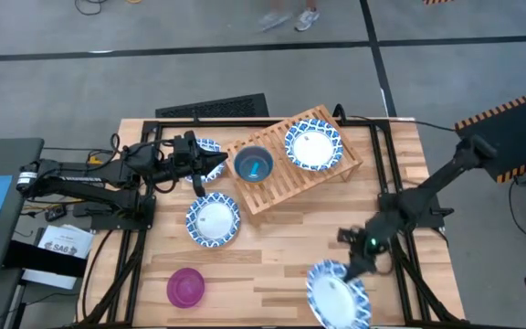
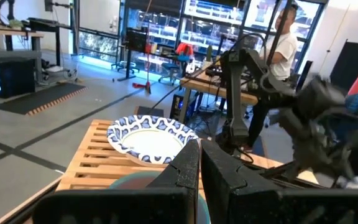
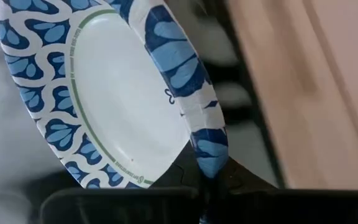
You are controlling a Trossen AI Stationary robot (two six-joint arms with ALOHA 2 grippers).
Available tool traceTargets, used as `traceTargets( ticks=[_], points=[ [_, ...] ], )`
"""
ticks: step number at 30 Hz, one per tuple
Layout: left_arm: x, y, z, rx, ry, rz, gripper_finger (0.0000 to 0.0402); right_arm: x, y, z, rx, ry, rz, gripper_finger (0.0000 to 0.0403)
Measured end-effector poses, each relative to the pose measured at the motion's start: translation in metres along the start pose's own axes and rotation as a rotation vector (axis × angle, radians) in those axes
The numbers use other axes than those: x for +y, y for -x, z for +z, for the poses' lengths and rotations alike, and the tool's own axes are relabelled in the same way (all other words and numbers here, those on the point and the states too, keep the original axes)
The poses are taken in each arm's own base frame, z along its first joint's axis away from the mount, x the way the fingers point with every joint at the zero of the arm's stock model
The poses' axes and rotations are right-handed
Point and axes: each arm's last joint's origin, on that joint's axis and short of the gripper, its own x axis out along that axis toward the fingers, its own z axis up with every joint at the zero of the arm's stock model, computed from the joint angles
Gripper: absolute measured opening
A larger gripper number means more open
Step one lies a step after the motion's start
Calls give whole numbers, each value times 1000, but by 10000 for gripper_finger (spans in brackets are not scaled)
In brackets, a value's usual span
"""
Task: Place and stack bowls onto a shelf
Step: Stack the bottom right white patterned bowl on top of the white patterned bowl on the shelf
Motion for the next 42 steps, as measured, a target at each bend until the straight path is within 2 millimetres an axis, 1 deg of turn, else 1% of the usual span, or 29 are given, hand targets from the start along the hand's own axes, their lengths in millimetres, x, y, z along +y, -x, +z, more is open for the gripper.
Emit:
traceTargets(
  ticks=[4, 6, 8, 11, 13, 15, 16, 18, 20, 22, 24, 30, 33, 37, 42],
  points=[
    [-1, 0, 2, -16, 9, -21, 0, 42, 29, 39, -189, 76, 79, 20],
    [-1, 0, 2, -20, 14, -23, 0, 60, 50, 59, -291, 115, 62, 20],
    [-1, 0, 2, -18, 14, -22, 0, 79, 76, 76, -404, 144, 22, 20],
    [-1, 0, 2, -17, 14, -22, 0, 94, 118, 96, -571, 119, -109, 20],
    [-1, 0, 2, -16, 14, -22, 0, 98, 147, 103, -672, 76, -225, 20],
    [-1, 0, 2, -15, 14, -22, 0, 101, 171, 111, -768, 40, -312, 20],
    [-1, 0, 2, -13, 13, -22, 0, 99, 182, 114, -804, 12, -369, 20],
    [-1, 0, 1, -13, 13, -22, 0, 87, 200, 119, -840, -74, -489, 20],
    [-1, 0, 1, -13, 13, -22, 0, 79, 214, 128, -888, -123, -540, 20],
    [-1, 0, 1, -13, 13, -22, 0, 66, 226, 132, -895, -190, -602, 20],
    [-1, 0, 1, -12, 11, -22, 0, 57, 235, 140, -895, -219, -622, 20],
    [-1, 0, 1, -12, 11, -22, 0, 28, 244, 160, -809, -320, -707, 20],
    [-1, 0, 1, -11, 11, -23, 0, 19, 246, 169, -783, -343, -706, 24],
    [-1, 0, 1, -12, 12, -23, 0, 11, 247, 174, -746, -375, -710, 39],
    [-1, 0, 1, -9, 19, -34, 0, 4, 252, 169, -699, -412, -747, 47]
  ],
)
